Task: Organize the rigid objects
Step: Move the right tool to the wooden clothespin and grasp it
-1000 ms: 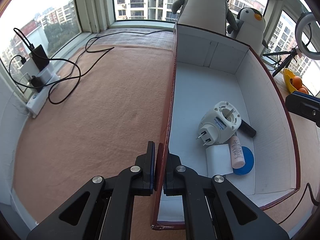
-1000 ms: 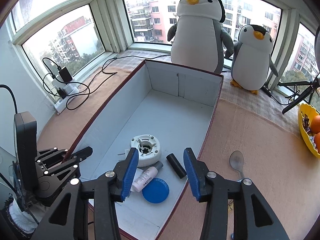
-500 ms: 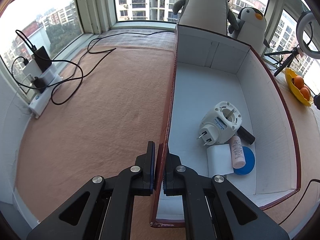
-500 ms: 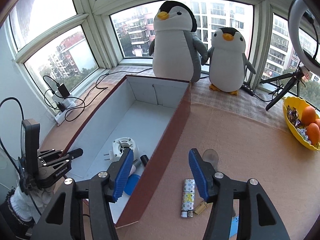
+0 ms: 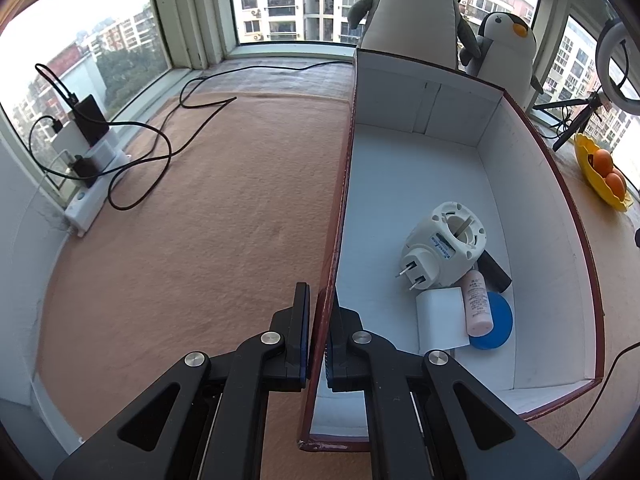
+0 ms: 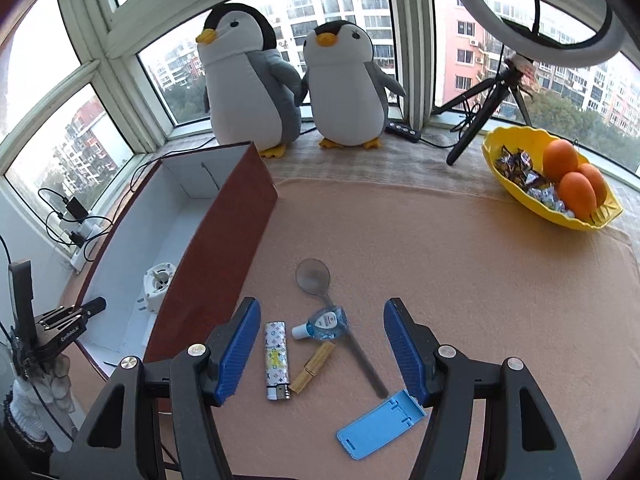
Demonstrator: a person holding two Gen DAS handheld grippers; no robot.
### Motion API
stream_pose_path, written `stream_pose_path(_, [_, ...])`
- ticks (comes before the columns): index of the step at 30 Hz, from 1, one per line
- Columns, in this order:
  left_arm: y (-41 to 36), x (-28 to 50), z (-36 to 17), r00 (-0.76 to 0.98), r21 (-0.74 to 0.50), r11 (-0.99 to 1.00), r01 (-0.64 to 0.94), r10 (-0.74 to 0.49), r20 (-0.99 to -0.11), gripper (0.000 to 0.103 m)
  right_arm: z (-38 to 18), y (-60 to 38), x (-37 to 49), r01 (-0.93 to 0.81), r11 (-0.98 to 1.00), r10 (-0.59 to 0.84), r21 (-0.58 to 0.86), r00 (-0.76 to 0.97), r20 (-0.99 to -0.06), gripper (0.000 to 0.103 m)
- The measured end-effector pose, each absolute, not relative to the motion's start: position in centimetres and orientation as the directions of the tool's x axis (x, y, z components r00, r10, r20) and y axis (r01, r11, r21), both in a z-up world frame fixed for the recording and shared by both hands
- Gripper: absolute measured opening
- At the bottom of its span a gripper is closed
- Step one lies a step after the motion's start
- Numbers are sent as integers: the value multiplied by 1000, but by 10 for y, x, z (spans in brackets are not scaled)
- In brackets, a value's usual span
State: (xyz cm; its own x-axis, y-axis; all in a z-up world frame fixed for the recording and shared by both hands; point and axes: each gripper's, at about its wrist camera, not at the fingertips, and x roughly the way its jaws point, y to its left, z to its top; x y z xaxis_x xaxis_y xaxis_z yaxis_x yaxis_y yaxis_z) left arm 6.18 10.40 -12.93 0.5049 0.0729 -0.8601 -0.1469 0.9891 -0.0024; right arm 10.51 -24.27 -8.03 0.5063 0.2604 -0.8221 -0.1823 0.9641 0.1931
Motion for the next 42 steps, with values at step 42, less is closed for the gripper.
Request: stream_pose_path(42, [100,59,-129,495,20,986,-166,100,-863,6,-185,-201,141,-196,966,204,169,177,-963,22])
